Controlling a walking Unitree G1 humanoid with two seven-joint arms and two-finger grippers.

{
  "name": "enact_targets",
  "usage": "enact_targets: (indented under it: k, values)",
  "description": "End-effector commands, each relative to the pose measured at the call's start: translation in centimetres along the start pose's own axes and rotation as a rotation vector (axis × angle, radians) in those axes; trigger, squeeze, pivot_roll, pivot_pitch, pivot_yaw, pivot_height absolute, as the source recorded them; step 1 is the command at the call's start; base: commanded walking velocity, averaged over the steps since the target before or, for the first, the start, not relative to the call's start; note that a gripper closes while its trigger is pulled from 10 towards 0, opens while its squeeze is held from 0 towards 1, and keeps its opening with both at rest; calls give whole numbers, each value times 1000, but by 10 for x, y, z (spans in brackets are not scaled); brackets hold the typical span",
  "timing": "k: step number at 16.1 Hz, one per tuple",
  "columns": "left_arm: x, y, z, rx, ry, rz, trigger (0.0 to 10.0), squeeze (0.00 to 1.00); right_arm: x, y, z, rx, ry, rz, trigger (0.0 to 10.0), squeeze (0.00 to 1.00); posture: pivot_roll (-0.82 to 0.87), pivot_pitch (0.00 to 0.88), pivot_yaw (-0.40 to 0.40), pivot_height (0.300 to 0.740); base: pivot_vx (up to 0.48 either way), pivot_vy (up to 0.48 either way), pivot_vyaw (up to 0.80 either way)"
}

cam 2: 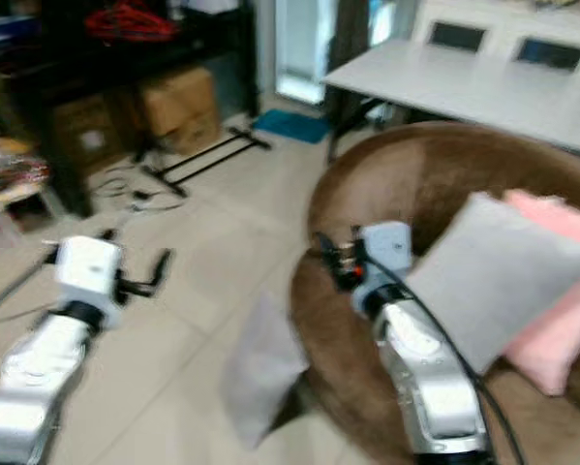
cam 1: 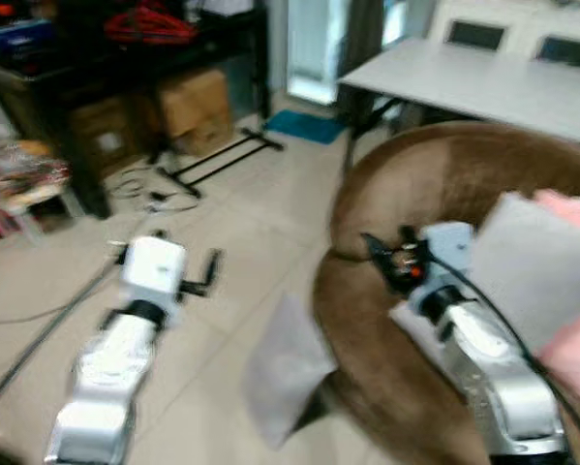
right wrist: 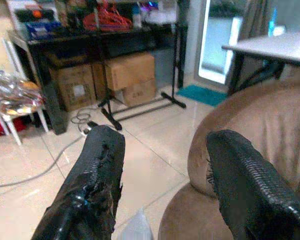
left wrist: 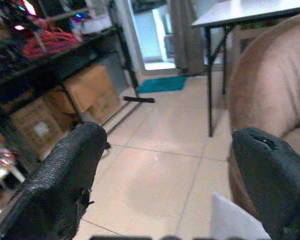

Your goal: Move the pillow to the sofa from floor

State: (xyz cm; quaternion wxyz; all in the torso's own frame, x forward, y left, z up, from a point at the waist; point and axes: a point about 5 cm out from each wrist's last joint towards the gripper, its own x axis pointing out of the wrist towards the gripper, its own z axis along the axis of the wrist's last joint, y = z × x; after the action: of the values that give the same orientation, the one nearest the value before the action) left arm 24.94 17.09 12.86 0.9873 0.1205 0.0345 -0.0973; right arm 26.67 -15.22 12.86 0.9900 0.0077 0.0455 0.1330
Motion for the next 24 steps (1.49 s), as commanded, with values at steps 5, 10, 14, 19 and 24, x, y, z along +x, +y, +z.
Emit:
enact_targets:
  k: [5,10,14,19,24]
  values:
    - [1,12,6,29,-35,58,10000,0,1,3,-3,68,6,-71,10000,0,-78,0,23,740,0,202,0]
    - [2,16,7,25,-44,84,10000,0,3,4,-3,66,2,-77,10000,0,-79,0,29,740,0,0,0]
    - [2,16,7,16,-49,77,10000,0,4,5,-4,78,6,-85,10000,0,-76,0,31,740,278,0,0]
    - [2,15,7,13,-54,66,10000,0,6,8,-5,33,23,-66,10000,0,-78,0,33,740,309,0,98]
    - [3,15,8,15,-56,61,10000,0,8,6,-4,50,12,-83,10000,0,-76,0,32,740,315,0,320]
